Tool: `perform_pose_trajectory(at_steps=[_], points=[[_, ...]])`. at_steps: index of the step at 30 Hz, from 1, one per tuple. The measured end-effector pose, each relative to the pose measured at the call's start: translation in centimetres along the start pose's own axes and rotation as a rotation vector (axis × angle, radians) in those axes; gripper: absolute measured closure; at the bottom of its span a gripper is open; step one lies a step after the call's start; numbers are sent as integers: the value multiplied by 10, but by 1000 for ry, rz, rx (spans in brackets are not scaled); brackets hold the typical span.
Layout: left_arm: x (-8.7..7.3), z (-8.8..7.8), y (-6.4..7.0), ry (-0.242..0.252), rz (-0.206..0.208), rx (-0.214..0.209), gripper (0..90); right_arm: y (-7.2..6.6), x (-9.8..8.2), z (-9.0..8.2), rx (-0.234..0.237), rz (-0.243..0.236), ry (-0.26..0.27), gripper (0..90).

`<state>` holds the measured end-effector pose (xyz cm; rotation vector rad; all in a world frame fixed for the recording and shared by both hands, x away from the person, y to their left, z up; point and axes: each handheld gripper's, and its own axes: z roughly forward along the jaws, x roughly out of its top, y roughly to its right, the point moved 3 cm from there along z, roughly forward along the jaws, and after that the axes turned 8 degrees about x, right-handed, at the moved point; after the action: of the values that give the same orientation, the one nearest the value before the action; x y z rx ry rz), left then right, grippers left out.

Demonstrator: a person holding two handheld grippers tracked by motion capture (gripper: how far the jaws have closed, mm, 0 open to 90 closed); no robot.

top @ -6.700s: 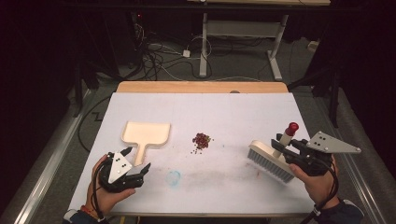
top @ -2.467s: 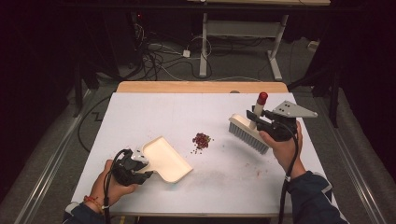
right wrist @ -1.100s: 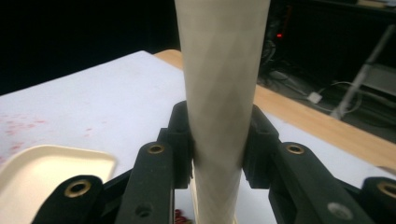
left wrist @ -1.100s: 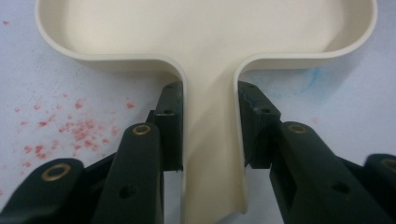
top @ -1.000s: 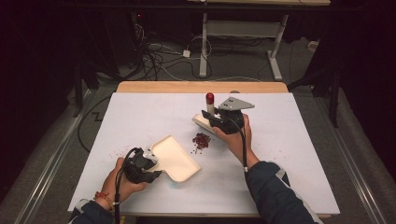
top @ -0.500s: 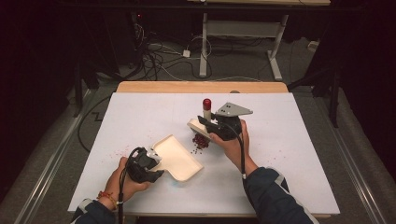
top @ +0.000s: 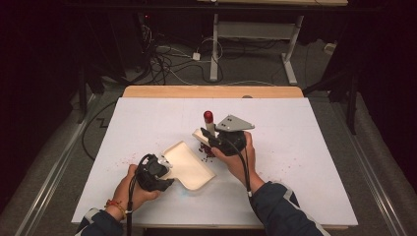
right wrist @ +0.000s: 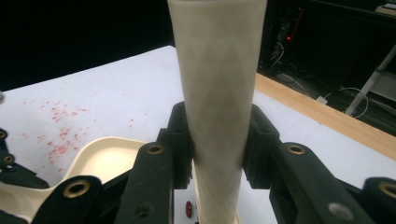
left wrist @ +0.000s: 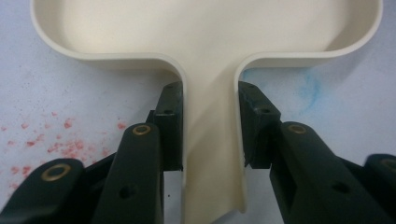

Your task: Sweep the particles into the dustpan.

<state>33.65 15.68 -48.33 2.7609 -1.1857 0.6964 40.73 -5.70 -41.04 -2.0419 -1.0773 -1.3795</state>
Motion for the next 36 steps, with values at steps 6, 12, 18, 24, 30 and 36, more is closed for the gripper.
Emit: perform_pose_trajectory(at_steps=[6, 12, 18, 24, 30, 36], points=[[3, 4, 2, -8, -1, 1, 638, -19, -1, -1, 9, -6, -2, 686], [4, 6, 2, -23, 1, -5, 638, -37, -1, -5, 20, -15, 0, 686], [4, 8, 2, -30, 1, -5, 638, -49, 1, -9, 40, -13, 7, 690], [3, 10, 2, -33, 13, 2, 637, -54, 2, -10, 57, -3, 20, 694], [2, 9, 3, -34, 19, 1, 638, -52, 3, -11, 44, 3, 34, 696], [-1, 3, 0, -18, 25, 5, 639, -44, 5, -15, 37, -4, 54, 697]])
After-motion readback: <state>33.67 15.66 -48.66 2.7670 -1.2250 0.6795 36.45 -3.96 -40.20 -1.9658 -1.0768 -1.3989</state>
